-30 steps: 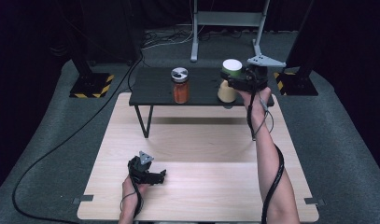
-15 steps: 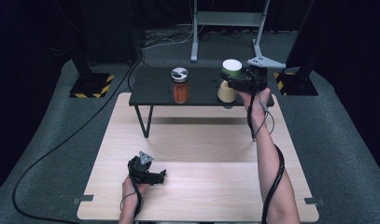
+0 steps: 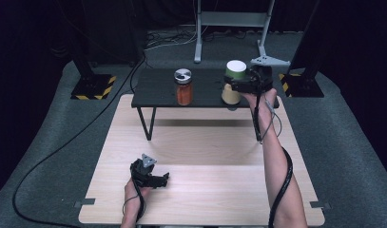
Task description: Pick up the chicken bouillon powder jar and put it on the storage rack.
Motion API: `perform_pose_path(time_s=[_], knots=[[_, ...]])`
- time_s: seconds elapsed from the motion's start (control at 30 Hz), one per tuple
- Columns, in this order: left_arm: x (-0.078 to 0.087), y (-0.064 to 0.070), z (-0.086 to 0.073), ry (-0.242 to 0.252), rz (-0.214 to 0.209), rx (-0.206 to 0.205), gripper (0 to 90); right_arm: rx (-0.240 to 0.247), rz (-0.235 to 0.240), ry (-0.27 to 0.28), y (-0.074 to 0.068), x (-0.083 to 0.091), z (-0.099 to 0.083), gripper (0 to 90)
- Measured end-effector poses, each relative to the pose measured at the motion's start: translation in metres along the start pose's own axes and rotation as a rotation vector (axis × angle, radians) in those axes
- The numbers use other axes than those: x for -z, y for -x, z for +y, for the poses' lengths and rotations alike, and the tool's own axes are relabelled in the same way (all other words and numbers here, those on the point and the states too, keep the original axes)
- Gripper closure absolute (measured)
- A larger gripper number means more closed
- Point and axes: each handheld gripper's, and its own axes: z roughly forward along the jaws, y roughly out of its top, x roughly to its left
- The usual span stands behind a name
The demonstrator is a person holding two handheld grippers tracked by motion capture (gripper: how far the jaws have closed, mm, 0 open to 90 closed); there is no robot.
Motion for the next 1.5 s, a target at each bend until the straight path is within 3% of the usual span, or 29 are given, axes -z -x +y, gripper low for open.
perform_pose_path(time_s=[0.2,0.37,0.57,0.63,0.73,0.8,0.83,0.87,0.93,0.97,1.1,1.3,1.5], knots=[[0.000,0.000,0.000,0.000,0.000,-0.001,0.3,0.035,0.009,-0.172,-0.008,0.005,0.020,0.0],[0.000,0.000,0.000,0.000,-0.001,0.001,0.3,0.043,0.026,-0.218,-0.014,0.016,0.014,0.0],[0.000,0.000,0.000,0.000,-0.001,0.001,0.3,0.103,0.056,-0.272,-0.031,0.037,-0.002,0.0],[0.000,0.000,0.000,0.000,-0.002,-0.001,0.3,0.131,0.070,-0.300,-0.040,0.047,-0.020,0.0],[0.000,0.000,0.000,0.000,-0.002,0.000,0.3,0.126,0.082,-0.327,-0.043,0.053,-0.036,0.0],[0.000,0.000,0.000,0.000,-0.001,0.000,0.3,0.103,0.078,-0.353,-0.046,0.062,-0.067,0.0],[0.000,0.000,0.000,0.000,-0.001,-0.001,0.3,0.091,0.064,-0.360,-0.047,0.066,-0.079,0.0],[0.000,0.000,0.000,0.000,-0.001,-0.001,0.3,0.091,0.064,-0.360,-0.047,0.066,-0.079,0.0],[0.000,0.000,0.000,0.002,-0.001,0.003,0.3,0.071,0.035,-0.380,-0.050,0.070,-0.102,0.0],[0.000,0.000,0.000,0.002,-0.002,0.002,0.3,0.059,-0.005,-0.407,-0.053,0.073,-0.125,0.0],[0.000,0.000,0.000,0.001,-0.002,0.002,0.3,0.035,-0.051,-0.441,-0.054,0.078,-0.167,0.0],[0.000,0.000,0.000,0.002,-0.002,0.003,0.3,0.020,-0.078,-0.504,-0.046,0.080,-0.199,0.0],[0.000,0.000,0.000,0.000,-0.002,0.000,0.3,-0.003,-0.089,-0.474,-0.045,0.095,-0.224,0.0]])
